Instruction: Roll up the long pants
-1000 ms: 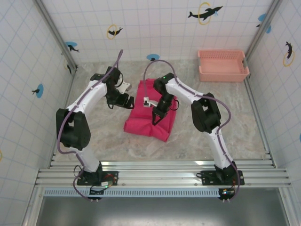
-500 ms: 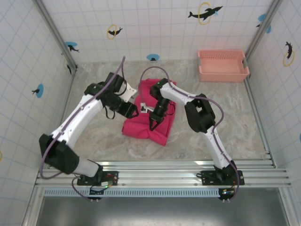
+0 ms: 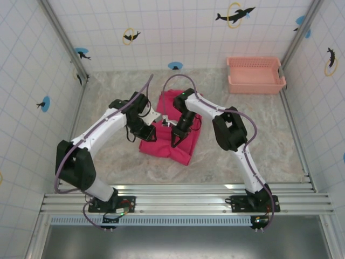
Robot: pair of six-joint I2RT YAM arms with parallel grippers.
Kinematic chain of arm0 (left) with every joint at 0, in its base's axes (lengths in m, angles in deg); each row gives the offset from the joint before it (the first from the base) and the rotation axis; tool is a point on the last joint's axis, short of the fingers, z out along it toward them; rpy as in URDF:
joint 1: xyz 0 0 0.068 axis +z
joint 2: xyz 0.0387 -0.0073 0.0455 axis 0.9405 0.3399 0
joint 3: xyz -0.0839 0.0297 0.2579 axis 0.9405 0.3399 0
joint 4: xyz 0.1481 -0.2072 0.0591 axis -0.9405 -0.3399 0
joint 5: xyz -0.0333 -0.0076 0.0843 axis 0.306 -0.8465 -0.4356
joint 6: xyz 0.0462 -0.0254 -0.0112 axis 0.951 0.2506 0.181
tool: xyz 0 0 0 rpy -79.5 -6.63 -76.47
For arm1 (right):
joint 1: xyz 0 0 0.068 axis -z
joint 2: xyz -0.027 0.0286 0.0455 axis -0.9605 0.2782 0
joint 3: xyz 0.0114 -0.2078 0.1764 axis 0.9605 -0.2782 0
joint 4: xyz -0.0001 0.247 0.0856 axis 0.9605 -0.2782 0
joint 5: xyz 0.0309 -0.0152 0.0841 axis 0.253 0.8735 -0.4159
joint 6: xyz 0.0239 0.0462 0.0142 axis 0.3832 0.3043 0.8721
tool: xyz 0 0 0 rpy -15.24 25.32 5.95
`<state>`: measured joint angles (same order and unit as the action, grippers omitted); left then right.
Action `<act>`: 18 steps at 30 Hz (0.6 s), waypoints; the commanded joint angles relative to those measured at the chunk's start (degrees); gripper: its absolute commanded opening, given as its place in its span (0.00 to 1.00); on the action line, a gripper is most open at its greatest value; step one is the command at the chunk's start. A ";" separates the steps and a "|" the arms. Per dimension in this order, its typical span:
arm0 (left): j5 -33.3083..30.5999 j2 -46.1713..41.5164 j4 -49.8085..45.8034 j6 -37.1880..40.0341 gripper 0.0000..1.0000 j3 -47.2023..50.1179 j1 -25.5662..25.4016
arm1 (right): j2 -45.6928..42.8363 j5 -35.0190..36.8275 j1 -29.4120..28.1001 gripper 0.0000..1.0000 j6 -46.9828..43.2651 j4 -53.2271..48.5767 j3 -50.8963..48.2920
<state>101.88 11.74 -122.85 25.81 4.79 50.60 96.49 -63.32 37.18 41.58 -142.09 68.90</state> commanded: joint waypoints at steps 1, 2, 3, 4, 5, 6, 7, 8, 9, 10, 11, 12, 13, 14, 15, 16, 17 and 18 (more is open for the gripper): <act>2.51 1.38 -3.42 3.26 0.31 -3.44 -0.34 | 1.69 -0.92 0.23 0.03 0.44 0.98 1.77; 2.21 1.56 -4.47 4.02 0.31 -3.65 -0.33 | 1.76 -0.92 0.20 0.03 0.63 1.06 1.84; 1.68 1.61 -4.87 4.19 0.30 -3.44 -0.30 | 1.75 -1.12 0.19 0.03 0.71 1.09 1.88; 0.98 1.84 -4.70 4.01 0.28 -2.89 -0.33 | 1.91 -1.18 0.19 0.03 0.80 1.10 1.99; 0.84 2.25 -4.25 3.75 0.25 -2.24 -0.31 | 1.91 -1.05 0.19 0.03 0.93 1.17 2.07; 1.10 3.12 -3.88 3.54 0.20 -1.83 -0.33 | 2.03 -1.26 0.20 0.03 1.02 1.18 2.18; 1.91 4.17 -3.70 3.33 0.19 -1.66 -0.31 | 2.14 -1.25 0.28 0.03 1.15 1.31 2.21; 2.51 4.96 -3.76 3.27 0.19 -1.60 -0.44 | 2.25 -1.34 0.28 0.03 1.24 1.35 2.19; 2.89 5.71 -4.18 3.31 0.17 -1.83 -0.42 | 2.31 -1.45 0.35 0.03 1.27 1.36 2.19; 3.46 5.93 -4.46 3.68 0.16 -1.89 -0.45 | 2.46 -1.49 0.40 0.03 1.41 1.44 2.19; 3.55 5.61 -4.60 3.93 0.15 -1.92 -0.49 | 2.55 -1.50 0.55 0.03 1.50 1.54 2.16; 2.96 5.16 -4.71 3.97 0.15 -1.85 -0.48 | 2.71 -1.64 0.62 0.03 1.50 1.55 2.17; 2.87 4.91 -4.89 4.40 0.13 -1.72 -0.52 | 2.86 -1.73 0.71 0.03 1.55 1.57 2.20; 2.40 5.04 -5.18 4.75 0.13 -1.68 -0.55 | 3.00 -1.83 0.80 0.03 1.67 1.69 2.21; 1.35 5.53 -5.56 4.78 0.13 -1.73 -0.52 | 3.04 -2.14 0.87 0.03 1.63 1.69 2.36; 0.15 6.46 -5.85 4.83 0.13 -1.65 -0.51 | 3.04 -2.43 0.89 0.03 1.63 1.70 2.36; -1.59 7.82 -6.16 4.46 0.13 -1.80 -0.51 | 3.03 -2.67 0.85 0.03 1.68 1.72 2.34; -4.14 9.24 -6.53 3.56 0.15 -2.38 -0.52 | 3.01 -2.80 0.89 0.03 1.61 1.72 2.33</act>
<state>102.21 17.97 -126.70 28.72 3.06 50.45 97.99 -64.98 37.62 43.02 -141.67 69.29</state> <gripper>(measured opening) 0.140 0.096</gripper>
